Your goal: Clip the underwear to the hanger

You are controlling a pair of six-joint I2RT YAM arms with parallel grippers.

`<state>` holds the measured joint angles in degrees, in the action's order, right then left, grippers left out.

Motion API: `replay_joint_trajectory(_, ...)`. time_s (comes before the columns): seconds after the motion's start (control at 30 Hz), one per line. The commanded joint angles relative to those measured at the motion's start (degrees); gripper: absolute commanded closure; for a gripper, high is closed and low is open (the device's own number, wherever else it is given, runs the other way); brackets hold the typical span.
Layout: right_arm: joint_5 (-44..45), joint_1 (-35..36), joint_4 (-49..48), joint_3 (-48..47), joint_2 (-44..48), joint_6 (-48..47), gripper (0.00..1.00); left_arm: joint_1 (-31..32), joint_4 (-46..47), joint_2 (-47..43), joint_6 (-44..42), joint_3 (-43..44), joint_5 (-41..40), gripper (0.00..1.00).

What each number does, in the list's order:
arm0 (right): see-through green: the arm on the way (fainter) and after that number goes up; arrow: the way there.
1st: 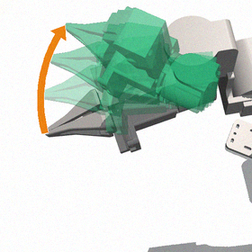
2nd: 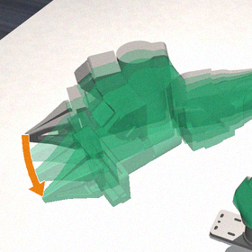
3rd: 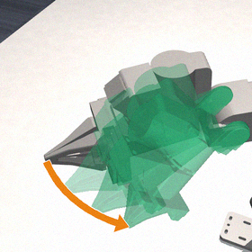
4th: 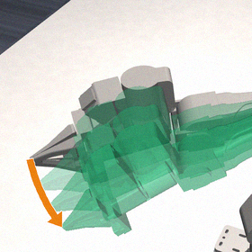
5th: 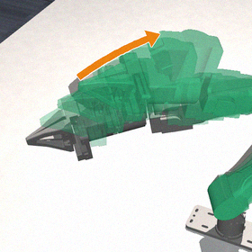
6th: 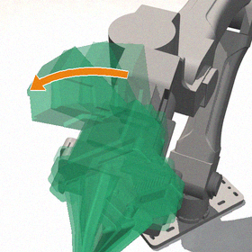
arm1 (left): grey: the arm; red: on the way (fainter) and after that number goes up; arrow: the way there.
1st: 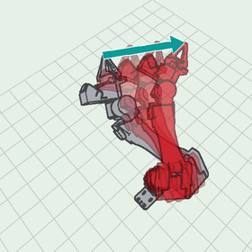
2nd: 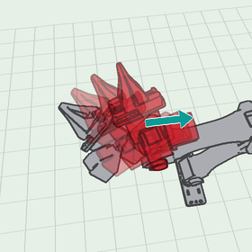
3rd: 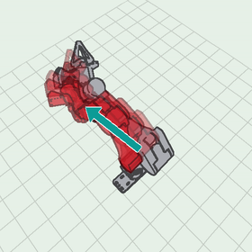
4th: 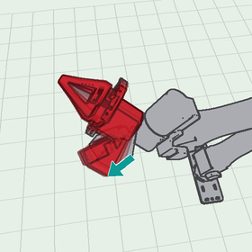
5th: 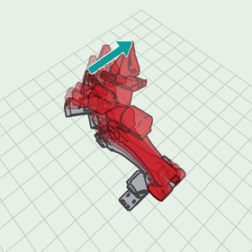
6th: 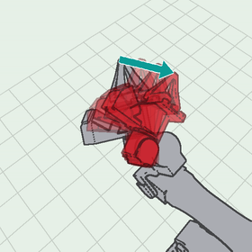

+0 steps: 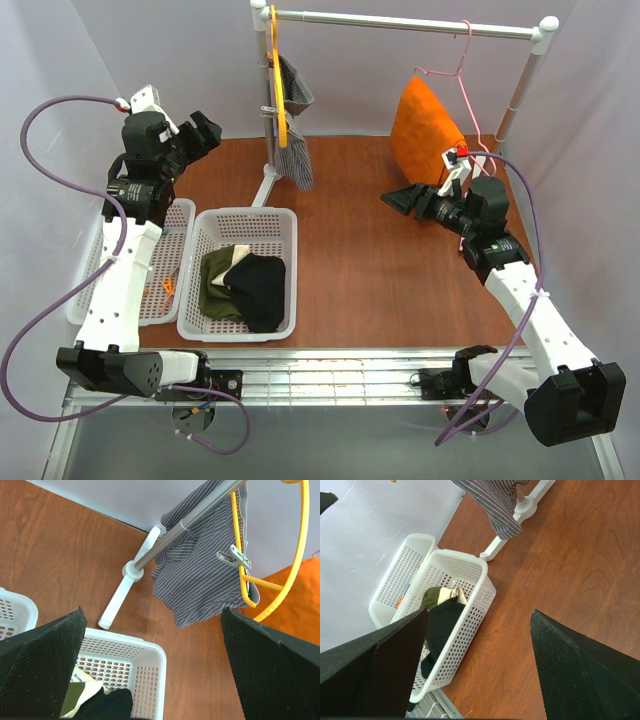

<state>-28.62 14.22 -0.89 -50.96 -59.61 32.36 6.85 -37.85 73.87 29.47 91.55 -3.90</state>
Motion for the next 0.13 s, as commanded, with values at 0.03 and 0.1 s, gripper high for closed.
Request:
replay_joint_trajectory(0.03, 0.2, -0.2, -0.6, -2.5, 1.0, -1.1, 0.26, -0.2, -1.4, -0.8, -1.7, 1.5, -0.5, 0.02)
replay_joint_trajectory(0.1, 0.3, -0.2, -0.6, -2.5, 1.1, -1.2, 0.26, -0.2, -1.0, -1.1, -1.7, 1.4, -0.7, 0.02)
